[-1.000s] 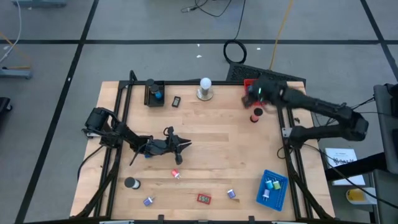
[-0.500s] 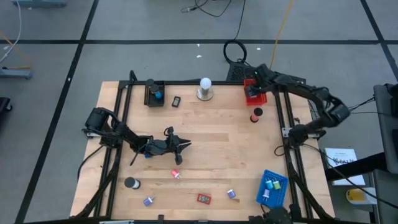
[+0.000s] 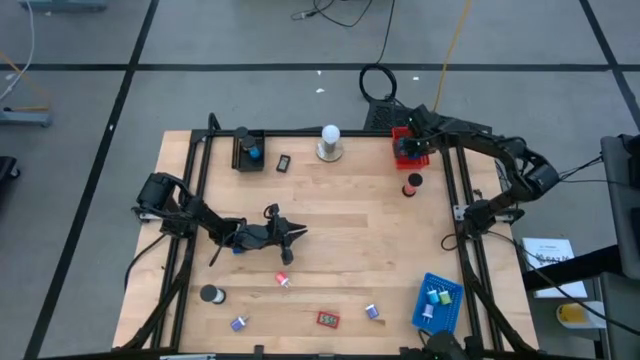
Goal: Pick & Place Office items
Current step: Put the right blue digital clock into the red bin
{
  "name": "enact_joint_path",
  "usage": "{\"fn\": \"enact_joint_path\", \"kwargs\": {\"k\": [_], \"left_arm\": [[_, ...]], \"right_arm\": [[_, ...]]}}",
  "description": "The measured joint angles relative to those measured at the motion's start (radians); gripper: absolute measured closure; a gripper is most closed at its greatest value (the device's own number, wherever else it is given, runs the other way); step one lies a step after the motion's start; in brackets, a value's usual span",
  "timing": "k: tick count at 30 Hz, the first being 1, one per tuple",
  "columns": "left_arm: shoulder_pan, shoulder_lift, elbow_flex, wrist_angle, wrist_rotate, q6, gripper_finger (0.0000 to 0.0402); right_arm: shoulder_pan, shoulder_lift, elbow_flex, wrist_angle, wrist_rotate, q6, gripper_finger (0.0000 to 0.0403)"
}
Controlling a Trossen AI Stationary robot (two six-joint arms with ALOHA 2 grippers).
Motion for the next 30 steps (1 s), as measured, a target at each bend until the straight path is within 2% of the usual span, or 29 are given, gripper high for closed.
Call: {"fn": "enact_joint_path", "kwargs": {"k": [5, 16, 30], "left_arm": [[0.0, 0.0, 0.0, 0.0, 0.0, -0.013, 0.0339], [0.0, 0.0, 0.0, -0.002, 0.0, -0.013, 0.0339], [0.0, 0.0, 0.0, -0.003, 0.0, -0.013, 0.0339]], "right_arm": [[0.015, 0.016, 0.0, -0.005, -0.003, 0.081, 0.0256], [0.021, 0.058, 0.0, 0.032, -0.072, 0.102, 0.0254], [0.021, 0.049, -0.001, 0.026, -0.081, 0.025, 0.0206]]}}
